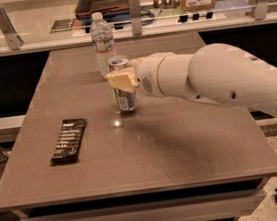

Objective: Move redbull can near rxbar chocolate

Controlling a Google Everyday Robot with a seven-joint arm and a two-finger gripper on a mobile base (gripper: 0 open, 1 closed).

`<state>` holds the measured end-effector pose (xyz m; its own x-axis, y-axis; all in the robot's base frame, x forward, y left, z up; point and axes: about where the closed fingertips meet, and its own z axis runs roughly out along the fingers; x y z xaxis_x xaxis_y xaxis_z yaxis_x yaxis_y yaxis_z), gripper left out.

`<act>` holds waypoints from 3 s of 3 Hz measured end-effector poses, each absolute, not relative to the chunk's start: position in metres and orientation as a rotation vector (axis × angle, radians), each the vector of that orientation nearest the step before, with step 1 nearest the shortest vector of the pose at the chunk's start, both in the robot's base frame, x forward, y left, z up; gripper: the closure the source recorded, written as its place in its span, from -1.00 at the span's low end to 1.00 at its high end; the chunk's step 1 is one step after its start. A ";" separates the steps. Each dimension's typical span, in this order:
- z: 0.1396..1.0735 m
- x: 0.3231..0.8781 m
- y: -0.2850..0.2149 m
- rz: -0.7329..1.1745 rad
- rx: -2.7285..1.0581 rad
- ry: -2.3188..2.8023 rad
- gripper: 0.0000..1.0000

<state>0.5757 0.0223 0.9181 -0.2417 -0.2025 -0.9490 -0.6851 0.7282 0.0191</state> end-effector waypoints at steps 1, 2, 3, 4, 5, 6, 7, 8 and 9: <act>0.911 0.577 0.033 0.542 -0.733 1.801 1.00; 0.905 0.576 0.043 0.542 -0.782 1.774 1.00; 0.901 0.572 0.054 0.539 -0.827 1.743 1.00; 0.897 0.566 0.064 0.534 -0.857 1.710 1.00; 0.897 0.566 0.064 0.534 -0.857 1.710 1.00; 0.897 0.566 0.064 0.534 -0.857 1.710 1.00; 0.898 0.566 0.064 0.534 -0.857 1.709 0.65; 0.898 0.566 0.064 0.534 -0.857 1.709 0.19; 0.898 0.566 0.064 0.534 -0.857 1.709 -0.31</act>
Offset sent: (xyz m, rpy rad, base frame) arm -0.0004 0.0299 -0.0246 -0.0485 -0.0465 0.1112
